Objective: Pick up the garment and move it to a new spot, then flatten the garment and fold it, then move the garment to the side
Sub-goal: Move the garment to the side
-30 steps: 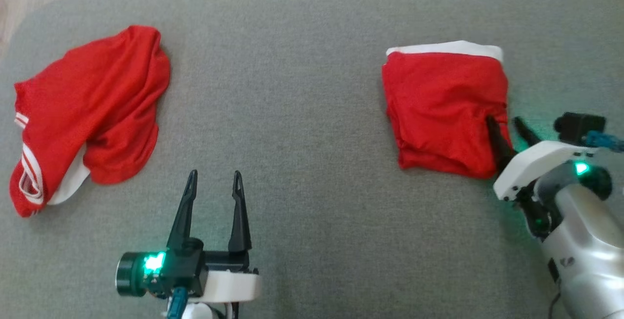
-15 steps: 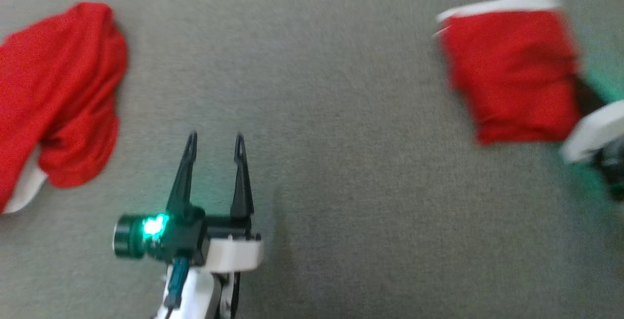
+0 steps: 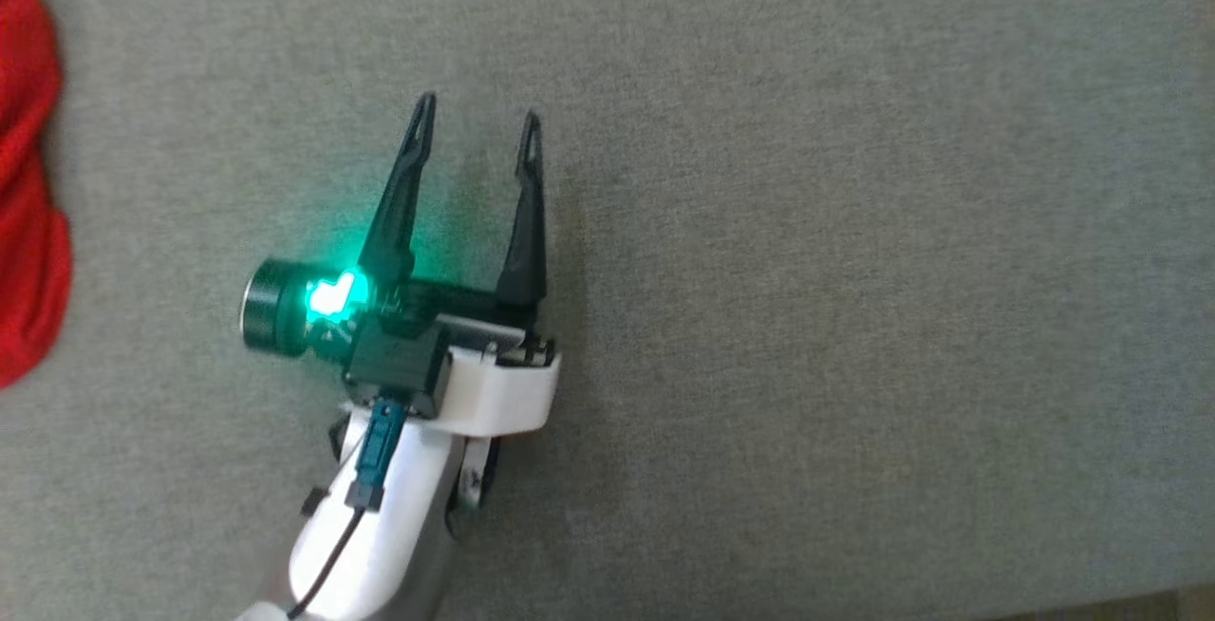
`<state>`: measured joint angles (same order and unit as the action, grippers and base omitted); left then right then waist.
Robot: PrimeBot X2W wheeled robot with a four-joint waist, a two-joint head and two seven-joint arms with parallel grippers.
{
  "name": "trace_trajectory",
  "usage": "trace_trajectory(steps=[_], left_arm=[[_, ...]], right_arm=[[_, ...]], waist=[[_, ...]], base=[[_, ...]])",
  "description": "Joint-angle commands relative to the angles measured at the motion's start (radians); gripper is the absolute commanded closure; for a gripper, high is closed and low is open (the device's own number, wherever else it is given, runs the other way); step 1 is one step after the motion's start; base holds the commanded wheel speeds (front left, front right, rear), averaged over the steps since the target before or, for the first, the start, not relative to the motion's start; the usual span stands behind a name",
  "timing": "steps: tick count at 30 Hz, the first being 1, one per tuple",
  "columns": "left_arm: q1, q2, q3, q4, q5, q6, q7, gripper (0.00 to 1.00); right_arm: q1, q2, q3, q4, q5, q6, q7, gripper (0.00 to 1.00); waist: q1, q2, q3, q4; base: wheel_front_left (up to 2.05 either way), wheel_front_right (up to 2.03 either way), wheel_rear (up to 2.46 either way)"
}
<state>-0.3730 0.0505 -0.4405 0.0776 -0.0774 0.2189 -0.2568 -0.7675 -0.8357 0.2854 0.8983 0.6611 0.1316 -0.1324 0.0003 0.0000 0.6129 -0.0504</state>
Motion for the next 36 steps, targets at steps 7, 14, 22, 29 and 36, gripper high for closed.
trace_trajectory(steps=[7,14,22,29,36], left_arm=[[-0.037,0.000,0.003,-0.026,-0.012,0.005,-0.005,0.00],[0.015,0.000,0.014,-0.006,-0.031,0.016,-0.005,0.00],[0.138,0.000,0.091,0.017,-0.073,0.036,-0.005,0.00],[0.248,0.000,0.152,0.048,-0.092,0.024,-0.005,0.00],[0.337,0.003,0.201,0.061,-0.040,-0.008,-0.005,0.00]], right_arm=[[-0.036,-0.069,-0.055,0.094,-0.133,-0.001,-0.089,0.00],[-0.014,0.160,-0.089,0.083,-0.223,-0.001,-0.127,0.00],[0.198,0.404,-0.080,-0.098,-0.170,-0.001,-0.129,0.00],[0.380,0.519,-0.058,-0.260,-0.222,-0.001,-0.129,0.00],[0.573,0.624,-0.067,-0.463,-0.291,-0.001,-0.129,0.00]], waist=[[-0.0003,0.0000,0.025,0.017],[-0.0003,0.0000,-0.114,0.036],[-0.0003,0.0000,-0.327,0.072],[-0.0003,0.0000,-0.491,0.094],[-0.0003,0.0000,-0.610,0.103]], base=[[0.00,0.00,0.00],[0.00,0.00,0.00],[0.00,0.00,0.00],[0.00,0.00,0.00],[0.00,0.00,0.00]])
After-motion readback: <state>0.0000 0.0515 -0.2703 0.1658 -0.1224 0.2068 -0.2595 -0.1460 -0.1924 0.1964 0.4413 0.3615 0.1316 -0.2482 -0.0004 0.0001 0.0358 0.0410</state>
